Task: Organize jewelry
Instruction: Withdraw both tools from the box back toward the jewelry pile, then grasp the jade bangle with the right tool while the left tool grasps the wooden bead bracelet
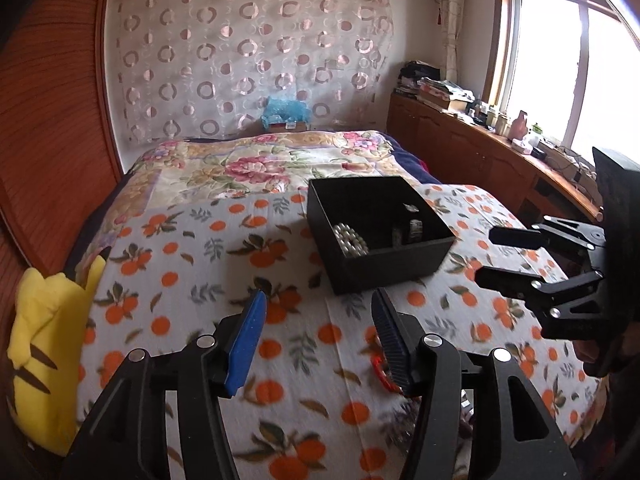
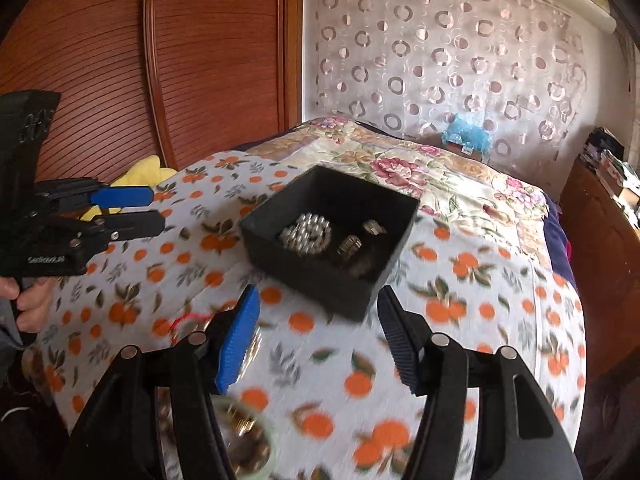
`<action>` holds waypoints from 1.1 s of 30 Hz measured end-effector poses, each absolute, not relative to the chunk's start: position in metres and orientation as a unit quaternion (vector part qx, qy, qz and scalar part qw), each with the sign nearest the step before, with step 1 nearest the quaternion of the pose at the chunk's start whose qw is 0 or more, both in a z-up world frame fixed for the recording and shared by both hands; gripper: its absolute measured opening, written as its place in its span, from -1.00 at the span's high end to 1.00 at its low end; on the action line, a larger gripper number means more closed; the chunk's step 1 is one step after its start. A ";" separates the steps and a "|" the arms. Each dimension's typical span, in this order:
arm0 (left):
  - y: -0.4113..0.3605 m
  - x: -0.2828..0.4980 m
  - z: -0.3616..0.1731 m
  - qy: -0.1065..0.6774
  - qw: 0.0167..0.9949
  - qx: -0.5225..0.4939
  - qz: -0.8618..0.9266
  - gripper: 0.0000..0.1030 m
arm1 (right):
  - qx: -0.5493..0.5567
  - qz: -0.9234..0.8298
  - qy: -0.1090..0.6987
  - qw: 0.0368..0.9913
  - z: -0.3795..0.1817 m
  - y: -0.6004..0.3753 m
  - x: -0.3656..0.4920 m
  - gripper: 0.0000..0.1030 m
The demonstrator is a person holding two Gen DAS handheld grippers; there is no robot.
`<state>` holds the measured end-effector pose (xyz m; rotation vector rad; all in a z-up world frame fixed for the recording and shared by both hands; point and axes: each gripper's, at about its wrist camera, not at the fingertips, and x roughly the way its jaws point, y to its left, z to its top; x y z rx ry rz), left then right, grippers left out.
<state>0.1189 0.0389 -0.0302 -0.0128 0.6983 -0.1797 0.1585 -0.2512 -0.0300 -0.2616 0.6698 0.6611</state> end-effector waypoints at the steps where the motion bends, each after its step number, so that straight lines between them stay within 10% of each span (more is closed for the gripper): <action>1: 0.037 0.116 -0.031 0.342 0.935 -0.006 -0.088 -0.03 | -0.127 0.315 0.320 0.884 -0.030 -0.254 0.151 -0.23; 33: 0.009 0.056 -0.075 0.381 0.918 -0.005 -0.109 -0.05 | -0.062 0.343 0.415 0.840 -0.096 -0.251 0.104 -0.51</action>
